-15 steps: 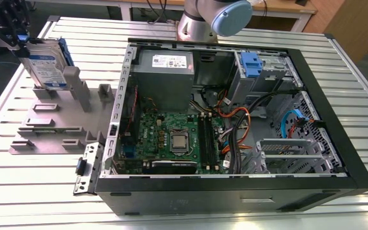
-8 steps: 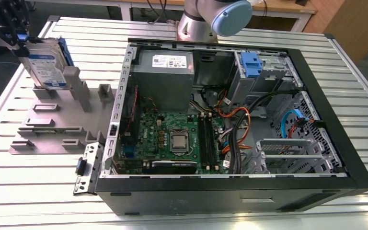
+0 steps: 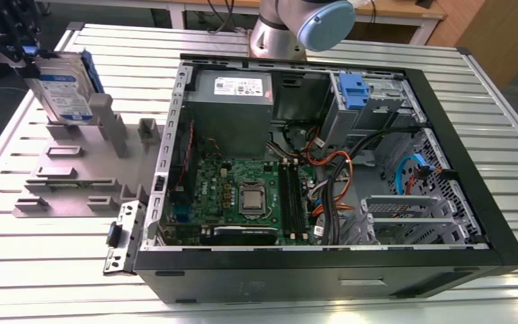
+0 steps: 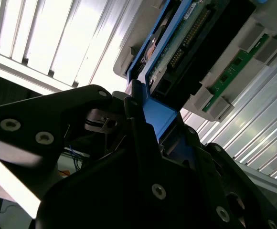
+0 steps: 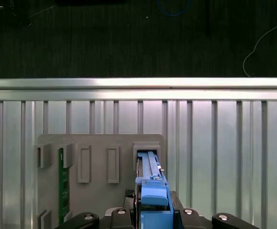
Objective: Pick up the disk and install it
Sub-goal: 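Pick up the disk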
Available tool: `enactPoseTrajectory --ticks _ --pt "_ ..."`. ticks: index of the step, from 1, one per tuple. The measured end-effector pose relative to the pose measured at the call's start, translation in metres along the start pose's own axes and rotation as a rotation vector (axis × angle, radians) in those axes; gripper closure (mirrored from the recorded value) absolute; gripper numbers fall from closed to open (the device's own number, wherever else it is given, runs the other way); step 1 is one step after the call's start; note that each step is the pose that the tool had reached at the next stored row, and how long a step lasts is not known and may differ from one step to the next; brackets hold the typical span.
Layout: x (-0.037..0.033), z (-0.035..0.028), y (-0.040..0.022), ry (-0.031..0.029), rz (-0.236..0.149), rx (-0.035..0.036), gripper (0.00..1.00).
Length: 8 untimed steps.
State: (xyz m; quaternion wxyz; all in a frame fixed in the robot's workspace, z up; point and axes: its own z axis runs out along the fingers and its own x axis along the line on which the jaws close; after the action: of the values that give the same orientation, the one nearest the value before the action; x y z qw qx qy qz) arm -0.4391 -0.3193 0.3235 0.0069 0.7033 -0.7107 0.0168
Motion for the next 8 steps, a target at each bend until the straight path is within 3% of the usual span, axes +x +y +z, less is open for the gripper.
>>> enactPoseTrajectory --ticks 8 --pt "0.0002 -0.0044 0.0 0.0 0.0 0.0 0.64"
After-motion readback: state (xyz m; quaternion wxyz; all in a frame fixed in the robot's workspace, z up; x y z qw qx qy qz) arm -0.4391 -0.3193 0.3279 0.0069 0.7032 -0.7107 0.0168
